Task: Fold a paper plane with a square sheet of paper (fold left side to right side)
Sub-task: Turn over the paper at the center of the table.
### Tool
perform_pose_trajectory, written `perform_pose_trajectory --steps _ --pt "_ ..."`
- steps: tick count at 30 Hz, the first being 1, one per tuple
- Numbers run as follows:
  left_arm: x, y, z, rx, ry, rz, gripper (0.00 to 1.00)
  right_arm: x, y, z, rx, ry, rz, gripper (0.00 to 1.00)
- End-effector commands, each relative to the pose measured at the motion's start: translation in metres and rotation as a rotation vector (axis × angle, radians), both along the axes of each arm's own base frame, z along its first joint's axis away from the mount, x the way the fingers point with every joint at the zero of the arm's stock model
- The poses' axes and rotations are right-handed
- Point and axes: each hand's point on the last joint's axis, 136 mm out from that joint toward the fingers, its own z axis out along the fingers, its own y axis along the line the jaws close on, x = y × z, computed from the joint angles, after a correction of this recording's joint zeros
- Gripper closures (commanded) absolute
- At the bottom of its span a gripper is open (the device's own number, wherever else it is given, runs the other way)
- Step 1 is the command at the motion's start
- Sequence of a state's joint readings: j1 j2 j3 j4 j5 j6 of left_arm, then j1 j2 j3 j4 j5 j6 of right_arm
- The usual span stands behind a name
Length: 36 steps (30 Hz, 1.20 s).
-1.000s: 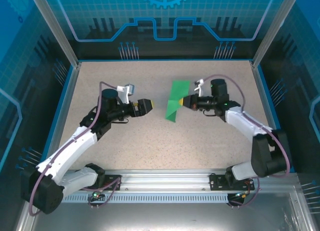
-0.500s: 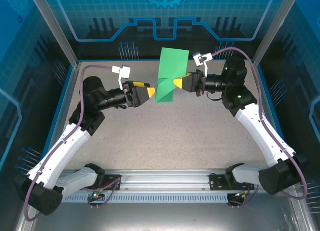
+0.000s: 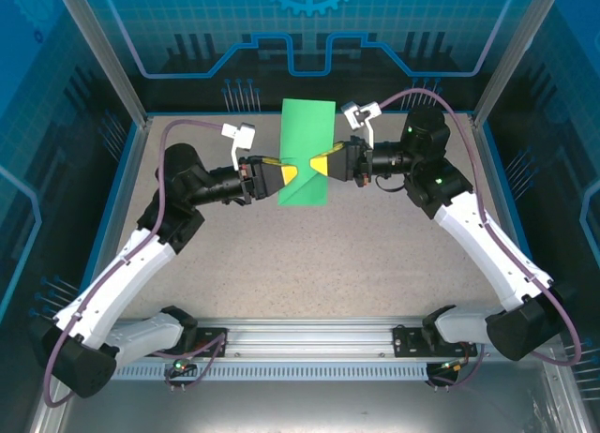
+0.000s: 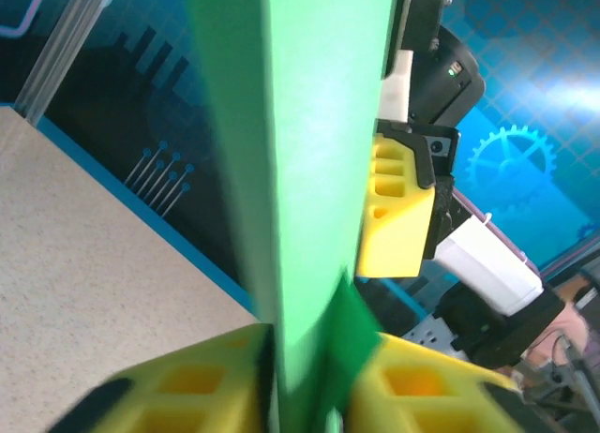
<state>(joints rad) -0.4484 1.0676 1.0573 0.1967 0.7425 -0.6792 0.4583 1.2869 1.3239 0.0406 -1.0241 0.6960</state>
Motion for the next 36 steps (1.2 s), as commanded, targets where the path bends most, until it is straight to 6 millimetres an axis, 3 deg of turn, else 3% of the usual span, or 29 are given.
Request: perform_pose_trajectory --steps 1,6,9,11,13,18,22,26,31,36 --pt "-0.013 0.003 0.019 -0.023 -0.072 -0.019 0.86 0.002 -0.002 0.005 -0.016 0.001 -0.031 0.82" --pt "-0.005 0.01 -0.002 0.09 -0.034 0.071 0.91 0.025 -0.027 -0.026 -0.17 0.041 -0.231 0.63" --pt "0.007 0.021 -0.032 0.25 0.013 0.199 0.94 0.053 -0.071 -0.069 -0.388 0.11 -0.514 0.51" --pt "0.015 0.031 -0.06 0.392 0.053 0.293 0.95 0.066 -0.112 -0.101 -0.537 0.16 -0.715 0.46" --pt "0.02 0.038 -0.089 0.544 0.096 0.357 0.97 0.07 -0.151 -0.13 -0.661 0.202 -0.883 0.36" --pt "0.028 0.06 -0.151 0.941 0.192 0.529 0.99 0.061 -0.213 -0.185 -0.889 0.245 -1.114 0.23" --pt "0.029 0.075 -0.185 1.178 0.279 0.647 1.0 0.05 -0.232 -0.214 -0.971 0.267 -1.172 0.1" --pt "0.028 0.074 -0.213 1.303 0.341 0.697 1.0 0.043 -0.238 -0.242 -1.015 0.309 -1.18 0.02" --pt "0.028 0.075 -0.249 1.477 0.405 0.784 1.0 0.036 -0.246 -0.263 -1.078 0.328 -1.18 0.01" --pt "0.033 0.074 -0.284 1.606 0.47 0.844 1.0 0.034 -0.249 -0.267 -1.091 0.328 -1.185 0.01"
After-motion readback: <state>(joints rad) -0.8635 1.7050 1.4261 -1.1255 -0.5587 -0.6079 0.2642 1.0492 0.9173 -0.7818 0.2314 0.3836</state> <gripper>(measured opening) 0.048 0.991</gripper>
